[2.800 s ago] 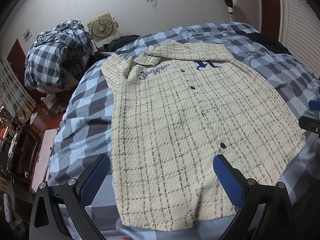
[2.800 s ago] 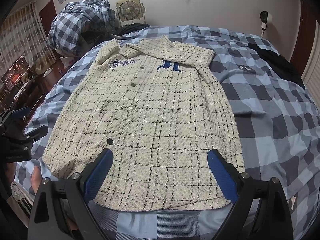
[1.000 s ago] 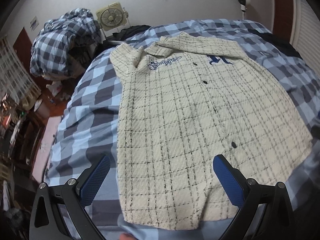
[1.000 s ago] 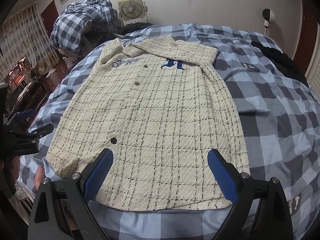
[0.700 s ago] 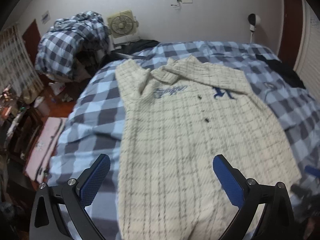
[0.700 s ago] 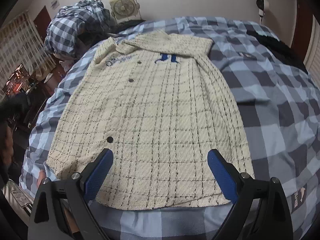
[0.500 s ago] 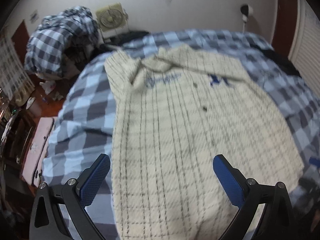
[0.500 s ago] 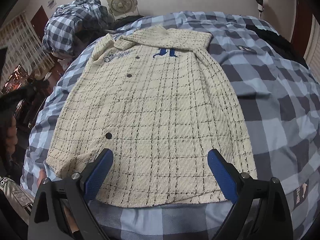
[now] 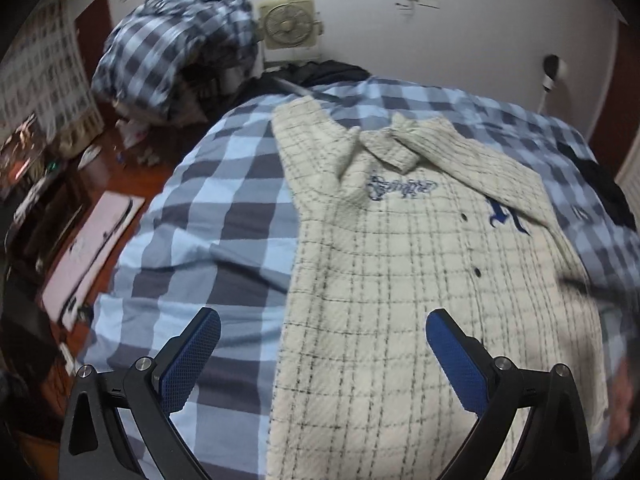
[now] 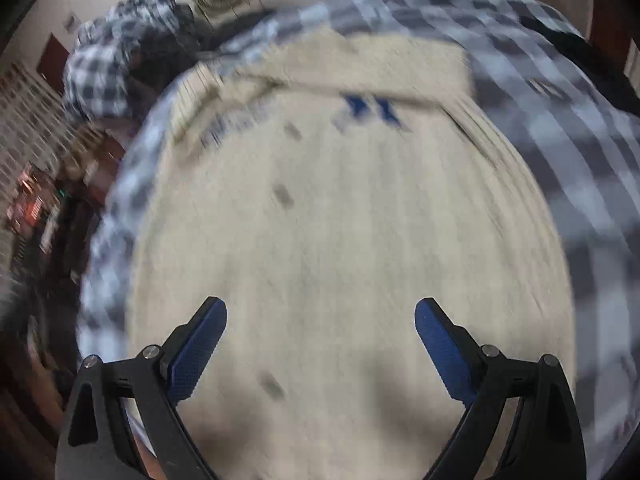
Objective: Fold small clothes
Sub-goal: 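Grasp the cream shirt's sleeve with the right gripper and lift it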
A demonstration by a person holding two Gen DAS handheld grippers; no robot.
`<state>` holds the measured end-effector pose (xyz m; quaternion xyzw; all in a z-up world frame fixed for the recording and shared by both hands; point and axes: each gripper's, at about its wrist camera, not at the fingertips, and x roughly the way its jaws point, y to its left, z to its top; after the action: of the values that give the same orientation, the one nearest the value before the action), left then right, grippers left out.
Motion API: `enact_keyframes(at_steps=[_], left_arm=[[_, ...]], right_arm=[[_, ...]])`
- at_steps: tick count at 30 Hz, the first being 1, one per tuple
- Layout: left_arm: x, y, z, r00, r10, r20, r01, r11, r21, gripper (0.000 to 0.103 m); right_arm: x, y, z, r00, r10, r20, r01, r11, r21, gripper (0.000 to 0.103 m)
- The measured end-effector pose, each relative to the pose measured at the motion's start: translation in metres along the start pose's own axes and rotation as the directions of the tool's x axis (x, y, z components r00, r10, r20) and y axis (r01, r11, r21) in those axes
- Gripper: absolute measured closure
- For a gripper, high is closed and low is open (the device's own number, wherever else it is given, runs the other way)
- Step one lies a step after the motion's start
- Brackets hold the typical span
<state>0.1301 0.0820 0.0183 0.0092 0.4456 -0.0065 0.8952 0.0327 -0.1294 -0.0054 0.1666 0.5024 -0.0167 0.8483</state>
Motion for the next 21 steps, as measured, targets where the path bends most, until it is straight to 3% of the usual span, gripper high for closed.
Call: enact_keyframes(at_steps=[3, 6, 8, 11, 15, 17, 20, 21], left_arm=[[0.007, 0.006, 0.002, 0.999, -0.038, -0.018, 0.037, 0.999, -0.040, 0.000], [0.010, 0.007, 0.002, 0.997, -0.067, -0.026, 0.065, 0.996, -0.062, 0.000], [0.012, 0.008, 0.002, 0.997, -0.073, -0.027, 0.071, 0.995, -0.072, 0.000], [0.014, 0.009, 0.003, 0.995, -0.092, -0.033, 0.088, 0.992, -0.093, 0.000], [0.022, 0.013, 0.003, 0.994, -0.101, -0.051, 0.094, 0.988, -0.124, 0.000], [0.026, 0.014, 0.002, 0.993, -0.099, -0.060, 0.090, 0.987, -0.133, 0.000], [0.032, 0.015, 0.000, 0.991, -0.111, -0.079, 0.099, 0.985, -0.145, 0.000], [0.034, 0.014, -0.001, 0.990, -0.115, -0.083, 0.102, 0.984, -0.149, 0.000]], right_arm=[[0.030, 0.034, 0.066, 0.999, 0.027, 0.038, -0.028, 1.000, 0.006, 0.010], [0.084, 0.073, 0.124, 0.996, -0.084, 0.017, 0.085, 0.992, -0.091, 0.010], [0.124, 0.100, 0.149, 0.983, -0.182, -0.004, 0.179, 0.970, -0.167, 0.010], [0.168, 0.132, 0.180, 0.971, -0.238, 0.014, 0.233, 0.937, -0.261, 0.010], [0.207, 0.158, 0.205, 0.971, -0.238, 0.020, 0.233, 0.927, -0.292, 0.010], [0.229, 0.160, 0.215, 0.953, -0.300, 0.025, 0.295, 0.912, -0.284, 0.010], [0.247, 0.151, 0.223, 0.927, -0.373, 0.045, 0.372, 0.894, -0.251, 0.017], [0.250, 0.150, 0.223, 0.924, -0.381, 0.044, 0.380, 0.892, -0.245, 0.024]])
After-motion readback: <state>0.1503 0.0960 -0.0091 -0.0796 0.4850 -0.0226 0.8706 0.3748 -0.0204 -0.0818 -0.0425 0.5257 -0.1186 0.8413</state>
